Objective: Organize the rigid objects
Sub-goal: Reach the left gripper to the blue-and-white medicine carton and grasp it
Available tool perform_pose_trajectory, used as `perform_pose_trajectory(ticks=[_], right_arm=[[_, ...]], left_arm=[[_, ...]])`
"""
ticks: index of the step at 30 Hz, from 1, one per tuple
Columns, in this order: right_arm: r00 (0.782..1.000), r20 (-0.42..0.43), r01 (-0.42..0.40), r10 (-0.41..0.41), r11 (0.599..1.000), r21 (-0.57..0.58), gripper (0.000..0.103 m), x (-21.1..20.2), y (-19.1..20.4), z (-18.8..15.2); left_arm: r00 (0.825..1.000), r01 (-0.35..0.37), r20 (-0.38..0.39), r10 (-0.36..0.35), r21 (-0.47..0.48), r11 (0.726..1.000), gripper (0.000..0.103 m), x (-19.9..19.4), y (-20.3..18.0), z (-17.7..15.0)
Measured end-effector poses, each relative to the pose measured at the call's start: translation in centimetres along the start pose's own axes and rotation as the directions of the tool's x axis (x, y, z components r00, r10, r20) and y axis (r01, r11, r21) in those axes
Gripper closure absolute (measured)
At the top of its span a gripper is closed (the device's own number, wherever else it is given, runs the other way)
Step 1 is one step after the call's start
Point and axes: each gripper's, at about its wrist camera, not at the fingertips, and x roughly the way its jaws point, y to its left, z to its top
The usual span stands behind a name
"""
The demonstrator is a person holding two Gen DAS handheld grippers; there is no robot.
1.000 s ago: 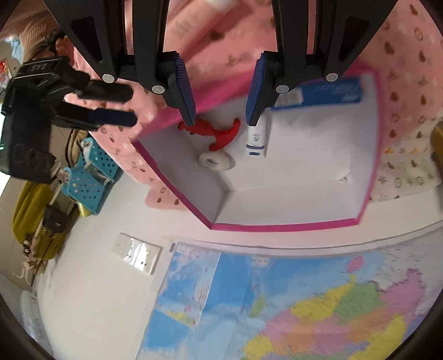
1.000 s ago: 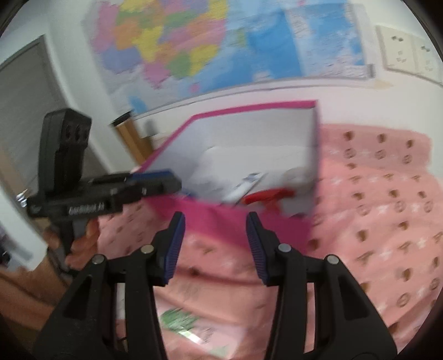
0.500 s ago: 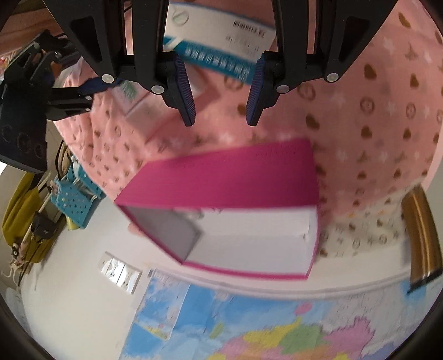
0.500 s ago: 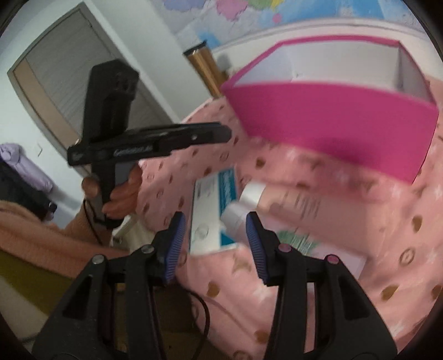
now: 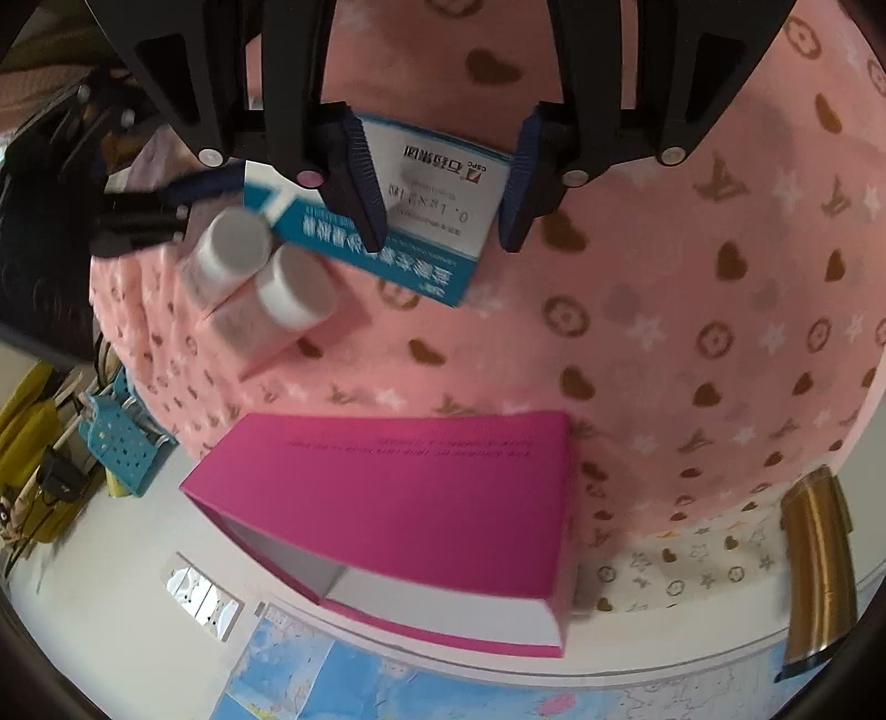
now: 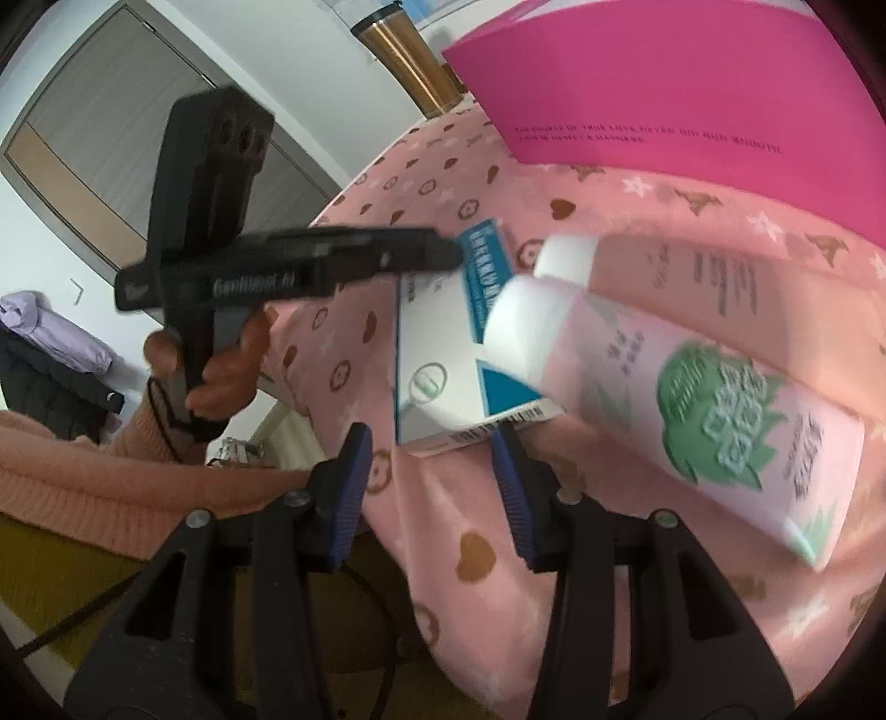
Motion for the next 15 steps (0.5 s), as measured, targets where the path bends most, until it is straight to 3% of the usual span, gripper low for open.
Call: perform_pose_trajectory(ticks=[11, 15], right_arm=[[0.998, 0.046, 0.055, -0.053, 0.998, -0.039, 0.056, 2.6, 0.3, 4.5], [0.994, 0.05, 0.1, -0.098, 0.994, -0.039, 0.056, 3.3, 0.1, 5.2]], left_arm=[[0.999, -0.034, 0.024, 0.037, -0.111, 0.993, 0.06, -1.9, 3.6, -1.5], [0.999, -0.042, 0.026, 0.046, -0.109, 0.993, 0.06, -2.3, 3.6, -1.8]])
